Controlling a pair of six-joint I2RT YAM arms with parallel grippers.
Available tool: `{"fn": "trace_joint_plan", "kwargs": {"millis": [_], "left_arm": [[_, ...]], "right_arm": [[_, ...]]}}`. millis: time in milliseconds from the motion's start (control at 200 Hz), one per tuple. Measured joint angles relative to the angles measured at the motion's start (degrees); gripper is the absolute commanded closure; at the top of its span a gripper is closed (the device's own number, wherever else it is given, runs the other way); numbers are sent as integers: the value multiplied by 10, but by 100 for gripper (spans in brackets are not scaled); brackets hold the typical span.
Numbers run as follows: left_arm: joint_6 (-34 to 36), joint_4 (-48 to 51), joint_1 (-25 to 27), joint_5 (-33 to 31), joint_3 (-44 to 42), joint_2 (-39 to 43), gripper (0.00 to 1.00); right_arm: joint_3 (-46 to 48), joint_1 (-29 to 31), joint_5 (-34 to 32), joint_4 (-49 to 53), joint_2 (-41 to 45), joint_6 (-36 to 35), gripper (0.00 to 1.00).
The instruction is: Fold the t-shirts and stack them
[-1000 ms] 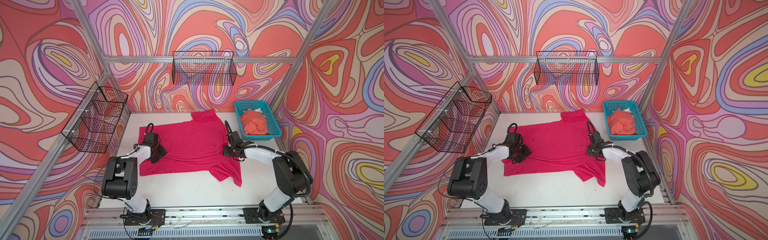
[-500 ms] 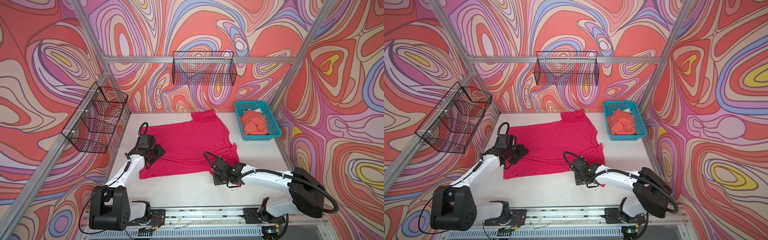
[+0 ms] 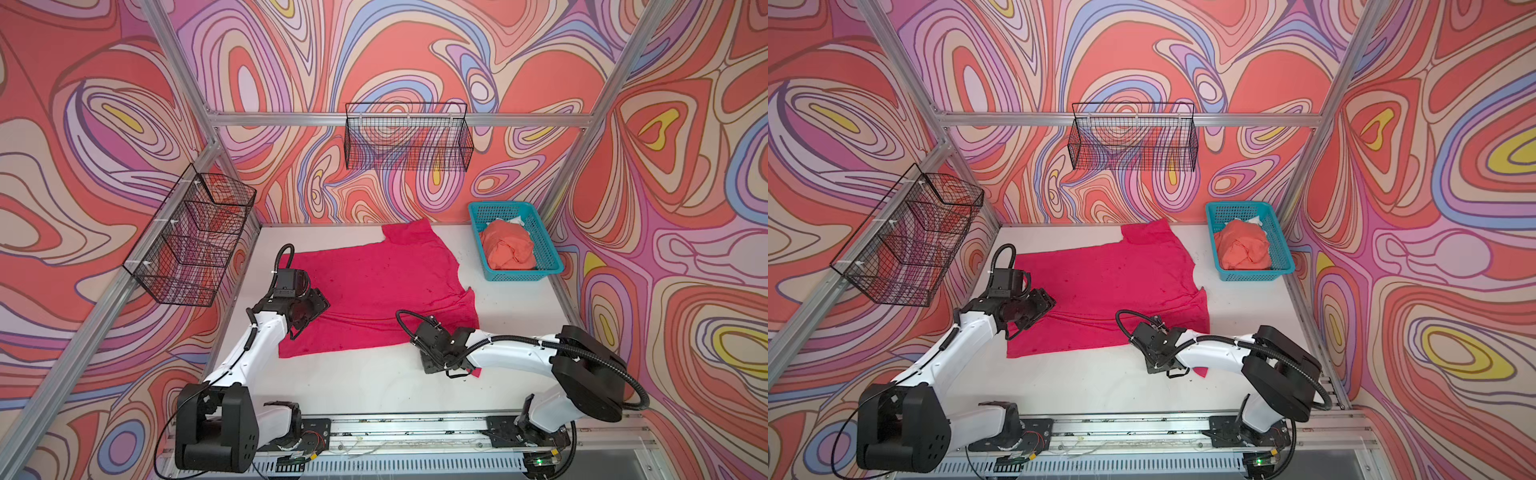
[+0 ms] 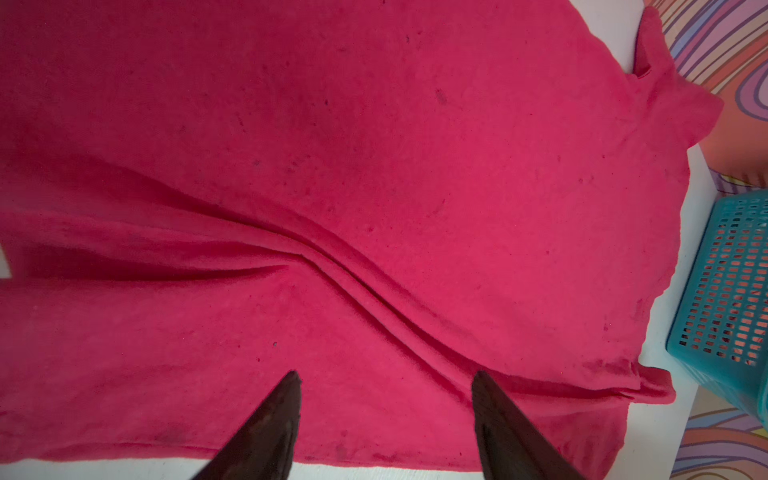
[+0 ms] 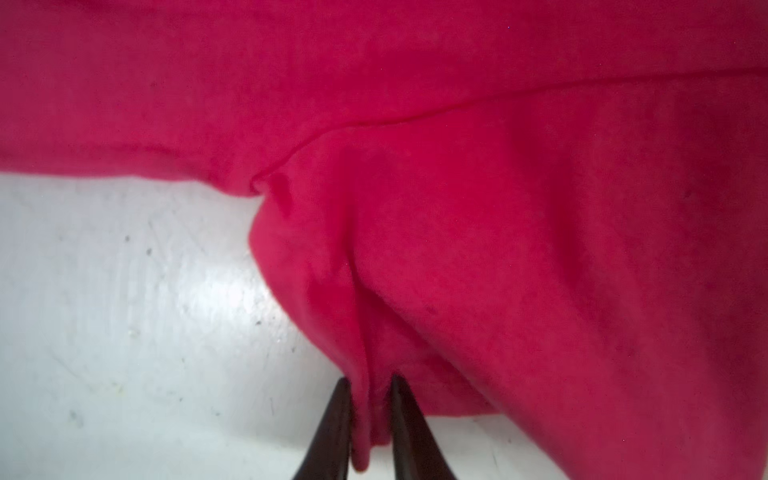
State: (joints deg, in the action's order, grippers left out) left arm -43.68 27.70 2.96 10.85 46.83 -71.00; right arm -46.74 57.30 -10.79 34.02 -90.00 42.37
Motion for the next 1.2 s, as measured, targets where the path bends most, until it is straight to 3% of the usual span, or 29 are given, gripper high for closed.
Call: {"fn": "trace_joint_plan", "kwargs": {"millis": [145, 295, 346, 451, 491, 831, 1202], "left_arm": [[0, 3, 0, -3, 1, 0, 32], [2, 10, 0, -5, 3, 1, 32], [4, 12, 0, -7, 4, 1, 32], [7, 15, 0, -9, 4, 2, 32], [7, 16, 0, -9, 4, 2, 32], [10, 22, 0, -5, 9, 3, 32], [10, 23, 0, -3, 3, 19, 32]], "right_arm": [[-21, 31, 23, 21, -14, 8, 92], [-42, 68, 56, 50, -25, 14, 90], [-46, 76, 69, 61, -26, 16, 83], [-56, 83, 86, 81, -24, 16, 59], [-59, 83, 87, 90, -20, 16, 55], [-21, 56, 68, 143, 130, 65, 54], [-7, 66, 60, 89, 51, 53, 54]]}}
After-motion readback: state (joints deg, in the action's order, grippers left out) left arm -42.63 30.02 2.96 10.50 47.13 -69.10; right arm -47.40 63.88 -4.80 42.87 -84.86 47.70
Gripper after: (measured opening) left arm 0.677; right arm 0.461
